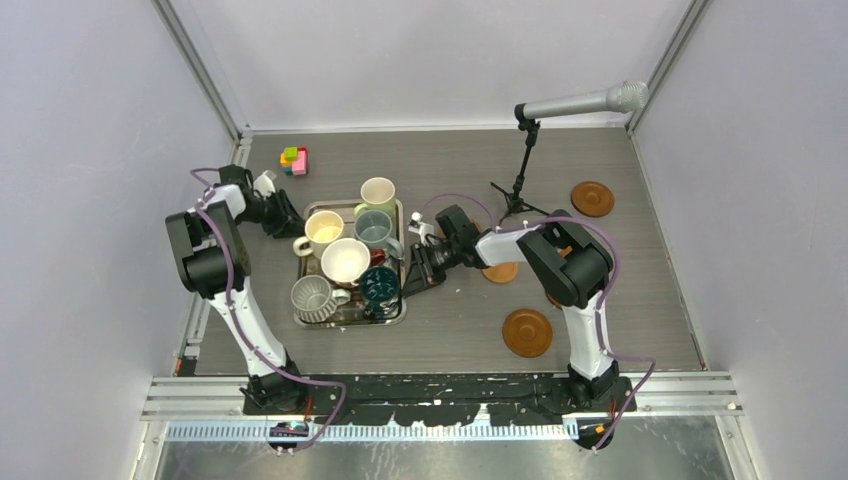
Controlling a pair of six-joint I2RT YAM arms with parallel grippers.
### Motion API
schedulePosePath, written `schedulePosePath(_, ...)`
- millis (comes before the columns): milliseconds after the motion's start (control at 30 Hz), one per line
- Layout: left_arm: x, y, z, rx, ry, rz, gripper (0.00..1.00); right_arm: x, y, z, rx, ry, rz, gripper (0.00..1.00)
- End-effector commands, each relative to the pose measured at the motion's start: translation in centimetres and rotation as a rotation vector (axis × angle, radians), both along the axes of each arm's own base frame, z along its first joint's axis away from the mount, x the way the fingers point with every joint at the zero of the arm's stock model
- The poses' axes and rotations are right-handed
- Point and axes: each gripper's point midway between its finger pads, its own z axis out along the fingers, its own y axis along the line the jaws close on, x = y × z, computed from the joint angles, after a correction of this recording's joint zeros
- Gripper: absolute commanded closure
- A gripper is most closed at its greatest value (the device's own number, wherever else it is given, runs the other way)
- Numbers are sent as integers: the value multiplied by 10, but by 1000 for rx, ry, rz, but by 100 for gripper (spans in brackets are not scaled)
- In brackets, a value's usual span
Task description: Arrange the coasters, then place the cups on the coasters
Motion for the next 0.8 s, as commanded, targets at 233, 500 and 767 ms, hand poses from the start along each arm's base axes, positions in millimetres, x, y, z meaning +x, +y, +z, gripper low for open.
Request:
schedulePosePath(233,15,36,8,129,-26,8,47,58,1,10,-72,-228,-105,72)
schedulePosePath(500,17,47,93,235,-136,-23,4,51,-37,72,-115,-386,-83,48)
schedulePosePath(767,-28,18,153,267,-280,-122,0,15,-99,110,-222,-571,-58,33)
